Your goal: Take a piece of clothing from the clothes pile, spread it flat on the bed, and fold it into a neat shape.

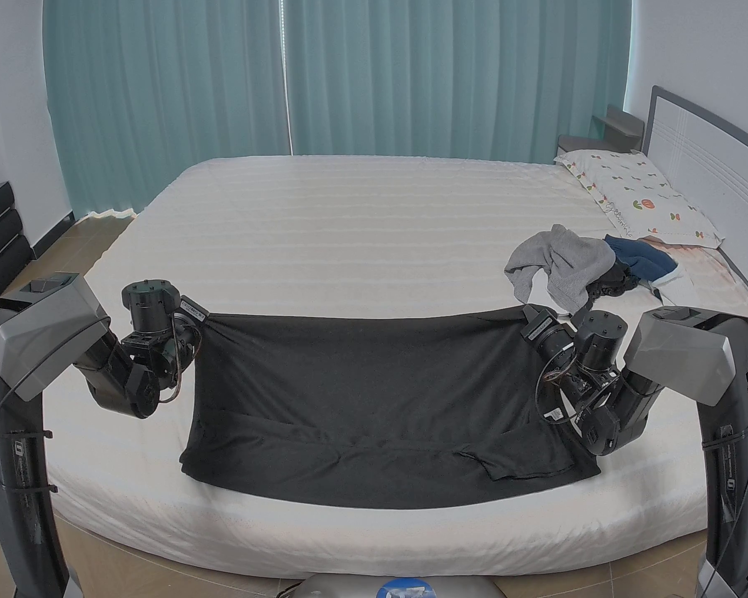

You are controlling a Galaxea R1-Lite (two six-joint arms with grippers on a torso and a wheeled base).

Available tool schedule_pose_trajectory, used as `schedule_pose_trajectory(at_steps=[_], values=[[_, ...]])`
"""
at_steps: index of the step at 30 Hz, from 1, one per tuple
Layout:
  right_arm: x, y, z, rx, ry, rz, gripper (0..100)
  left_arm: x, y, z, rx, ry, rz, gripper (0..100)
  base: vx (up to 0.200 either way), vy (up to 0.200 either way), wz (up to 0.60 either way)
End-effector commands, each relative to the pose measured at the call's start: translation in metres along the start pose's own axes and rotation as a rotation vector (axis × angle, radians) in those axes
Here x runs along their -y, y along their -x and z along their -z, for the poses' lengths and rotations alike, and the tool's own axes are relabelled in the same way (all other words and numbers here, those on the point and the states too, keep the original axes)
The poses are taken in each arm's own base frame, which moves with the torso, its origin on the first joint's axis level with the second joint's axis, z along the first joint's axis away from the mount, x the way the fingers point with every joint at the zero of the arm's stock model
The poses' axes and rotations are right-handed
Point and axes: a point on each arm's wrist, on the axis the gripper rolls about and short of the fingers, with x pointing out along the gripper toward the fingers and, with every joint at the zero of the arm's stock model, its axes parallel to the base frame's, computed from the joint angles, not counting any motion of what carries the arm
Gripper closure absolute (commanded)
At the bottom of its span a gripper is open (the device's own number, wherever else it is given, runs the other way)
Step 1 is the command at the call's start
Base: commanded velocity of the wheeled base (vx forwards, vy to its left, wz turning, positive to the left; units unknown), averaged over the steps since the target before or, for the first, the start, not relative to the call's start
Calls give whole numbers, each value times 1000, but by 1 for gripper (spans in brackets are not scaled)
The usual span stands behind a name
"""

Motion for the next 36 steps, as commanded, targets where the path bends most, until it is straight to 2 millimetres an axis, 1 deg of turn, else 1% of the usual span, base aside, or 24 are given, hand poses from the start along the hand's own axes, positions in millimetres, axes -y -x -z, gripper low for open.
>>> schedule_pose_trajectory(at_steps=[1,5,6,8,9,10,12,13,15,19,22,23,24,26,27,30,36], values=[[1,0,-1,4,0,1,100,-2,0,1,-5,-3,-6,100,0,0,0],[3,7,0,-25,5,19,100,-5,2,2,-14,-7,-14,100,0,0,0],[5,15,1,-58,15,30,100,-7,4,2,-19,-9,-22,100,0,0,0],[7,23,2,-94,21,30,100,-9,7,4,-29,-14,-33,100,0,0,0],[7,24,2,-95,21,29,100,-10,8,5,-31,-14,-35,100,0,0,0],[10,32,4,-126,28,44,100,-11,12,3,-35,-16,-41,100,0,0,0],[11,38,3,-137,34,54,100,-13,15,4,-41,-18,-49,100,0,0,0],[14,46,4,-163,42,76,100,-16,20,5,-55,-22,-63,100,0,0,0],[17,54,6,-189,50,97,100,-21,27,7,-72,-36,-80,100,0,0,0],[26,74,14,-260,63,152,100,-36,43,14,-143,-99,-112,100,0,0,0],[31,87,21,-312,69,191,100,-47,49,19,-167,-112,-129,100,0,0,0],[32,89,22,-318,69,196,100,-48,50,20,-171,-112,-131,100,0,0,0],[36,95,24,-342,72,217,100,-53,54,23,-185,-120,-147,100,0,0,0],[37,97,25,-349,73,223,100,-55,56,24,-191,-126,-153,100,0,0,0],[39,101,29,-371,76,237,100,-61,60,30,-229,-153,-165,100,0,0,0],[41,110,35,-409,82,257,100,-68,65,34,-275,-165,-171,100,0,0,0],[39,111,40,-422,76,254,100,-74,67,38,-302,-168,-187,100,0,0,0]])
